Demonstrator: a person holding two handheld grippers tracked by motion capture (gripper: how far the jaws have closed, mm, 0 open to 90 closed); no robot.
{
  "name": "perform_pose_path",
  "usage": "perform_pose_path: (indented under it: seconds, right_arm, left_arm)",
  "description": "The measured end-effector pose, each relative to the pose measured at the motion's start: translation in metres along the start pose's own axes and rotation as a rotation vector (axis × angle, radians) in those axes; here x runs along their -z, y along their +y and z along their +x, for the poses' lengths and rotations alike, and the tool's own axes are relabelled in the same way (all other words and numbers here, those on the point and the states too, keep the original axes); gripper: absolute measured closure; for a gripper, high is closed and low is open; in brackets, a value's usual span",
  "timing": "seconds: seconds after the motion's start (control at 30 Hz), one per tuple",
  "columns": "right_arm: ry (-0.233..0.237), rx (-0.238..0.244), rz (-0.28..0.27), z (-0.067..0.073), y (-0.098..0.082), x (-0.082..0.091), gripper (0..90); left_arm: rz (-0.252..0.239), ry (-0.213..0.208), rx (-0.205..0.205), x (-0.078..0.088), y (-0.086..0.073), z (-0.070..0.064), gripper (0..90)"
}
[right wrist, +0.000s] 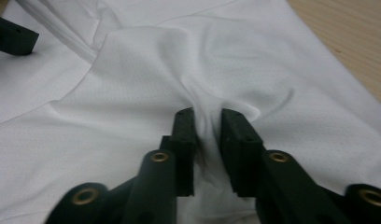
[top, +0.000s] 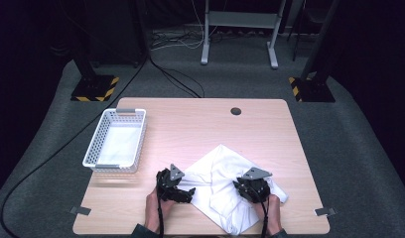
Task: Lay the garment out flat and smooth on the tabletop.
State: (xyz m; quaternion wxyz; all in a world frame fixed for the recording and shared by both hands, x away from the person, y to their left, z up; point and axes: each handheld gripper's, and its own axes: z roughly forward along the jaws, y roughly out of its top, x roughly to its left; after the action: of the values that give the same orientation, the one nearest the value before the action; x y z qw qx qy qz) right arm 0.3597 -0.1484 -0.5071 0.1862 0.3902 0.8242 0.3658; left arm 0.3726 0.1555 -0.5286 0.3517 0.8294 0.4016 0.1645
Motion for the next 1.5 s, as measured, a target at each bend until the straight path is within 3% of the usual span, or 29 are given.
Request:
perform_pose_path:
  seconds: [0.1, 0.33, 0.37, 0.47, 0.5, 0.57, 0.6, 0.63, 0.67, 0.73, 0.77, 0.8, 0.87, 0.93, 0.97, 1.37, 1.5]
  right_arm:
    - [-0.008, -0.012, -0.009, -0.006, -0.001, 0.004, 85.8]
    - [-0.084, -0.052, -0.048, -0.028, -0.002, 0.024, 86.2]
    - [-0.099, -0.059, -0.06, -0.032, -0.001, 0.028, 86.2]
    - [-0.215, -0.098, -0.098, -0.051, 0.001, 0.043, 84.8]
    - [-0.215, -0.098, -0.098, -0.051, 0.001, 0.043, 84.8]
    - [-0.256, -0.131, -0.072, -0.06, 0.002, 0.046, 72.4]
    - [-0.243, -0.148, -0.072, -0.062, 0.001, 0.047, 60.0]
    - [-0.209, -0.17, -0.066, -0.062, 0.0, 0.047, 45.2]
    - [-0.171, -0.179, -0.044, -0.061, 0.0, 0.045, 37.4]
    - [-0.117, -0.144, 0.002, -0.049, -0.004, 0.033, 29.4]
    - [-0.117, -0.144, 0.002, -0.049, -0.004, 0.033, 29.4]
    - [-0.122, -0.129, 0.038, -0.046, -0.006, 0.026, 33.2]
    - [-0.132, -0.112, 0.079, -0.042, -0.011, 0.013, 50.7]
    - [-0.161, -0.1, 0.047, -0.04, -0.015, 0.01, 69.0]
    - [-0.146, -0.11, 0.034, -0.041, -0.015, 0.011, 74.0]
    - [-0.143, -0.127, -0.016, -0.049, -0.007, 0.027, 74.7]
    - [-0.106, -0.133, 0.021, -0.048, -0.014, 0.021, 73.2]
  left_arm:
    - [0.001, 0.0, -0.001, 0.0, 0.0, 0.0, 1.0]
    - [0.002, 0.001, -0.003, 0.0, 0.0, 0.0, 0.9]
    - [0.002, 0.001, -0.003, 0.0, 0.0, 0.0, 0.9]
    - [0.002, 0.002, -0.003, 0.0, 0.0, 0.0, 0.9]
    - [0.002, 0.002, -0.003, 0.0, 0.0, 0.0, 0.9]
    - [0.002, 0.002, -0.003, 0.0, 0.0, 0.0, 0.9]
    - [0.002, 0.002, -0.003, 0.0, 0.0, 0.0, 0.9]
    - [0.001, 0.002, -0.003, 0.0, 0.0, 0.0, 0.9]
    - [0.001, 0.002, -0.003, 0.0, 0.0, 0.0, 0.8]
    - [0.001, 0.002, -0.003, 0.0, 0.0, 0.0, 0.8]
    - [0.001, 0.002, -0.003, 0.0, 0.0, 0.0, 0.8]
    - [0.001, 0.002, -0.003, 0.0, 0.0, 0.0, 0.8]
    - [0.001, 0.003, 0.0, 0.0, 0.0, 0.0, 0.9]
    - [0.0, 0.003, -0.001, 0.0, 0.0, 0.0, 0.9]
    - [0.0, 0.003, -0.002, 0.0, 0.0, 0.0, 0.9]
    - [0.001, 0.004, -0.001, 0.0, 0.0, 0.0, 0.8]
    - [0.0, 0.006, -0.001, -0.001, 0.0, 0.0, 0.6]
